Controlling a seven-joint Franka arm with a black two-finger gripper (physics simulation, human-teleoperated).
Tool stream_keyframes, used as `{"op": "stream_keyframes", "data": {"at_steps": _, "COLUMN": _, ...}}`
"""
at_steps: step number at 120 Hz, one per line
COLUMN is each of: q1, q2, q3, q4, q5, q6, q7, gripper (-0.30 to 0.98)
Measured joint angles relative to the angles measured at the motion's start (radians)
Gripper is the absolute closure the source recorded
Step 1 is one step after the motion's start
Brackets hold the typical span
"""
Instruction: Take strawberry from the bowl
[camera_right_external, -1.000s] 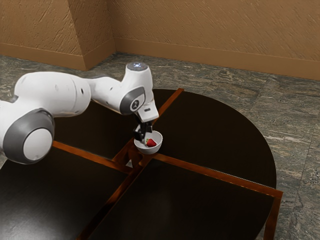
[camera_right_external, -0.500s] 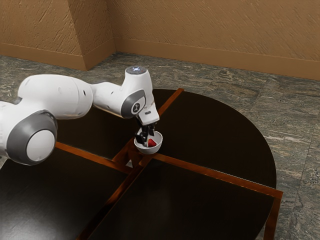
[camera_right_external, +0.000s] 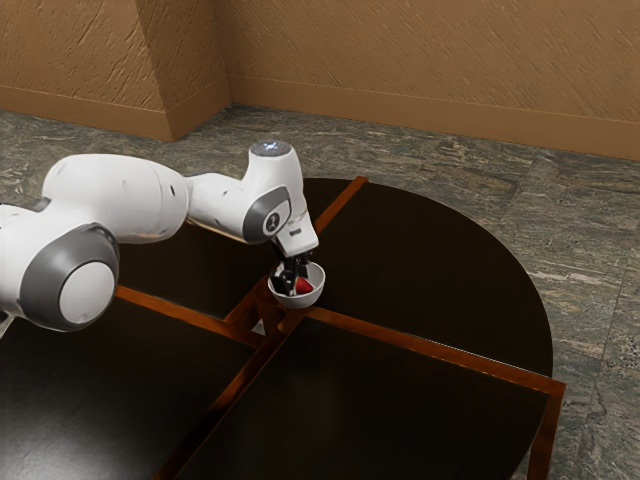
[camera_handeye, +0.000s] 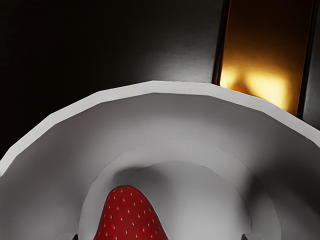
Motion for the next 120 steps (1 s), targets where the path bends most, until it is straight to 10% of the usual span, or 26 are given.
{"op": "stream_keyframes", "data": {"at_steps": 91, "q1": 0.001, "q2": -0.001, "q3": 0.005, "q4": -0.003, "q5": 0.0, "q6": 0.03, "q7": -0.005, "gripper": 0.54}}
{"op": "stream_keyframes", "data": {"at_steps": 120, "q1": -0.067, "q2": -0.28, "q3": 0.005, "q4": -0.286, "q5": 0.015, "q6": 0.038, "q7": -0.059, "gripper": 0.57}}
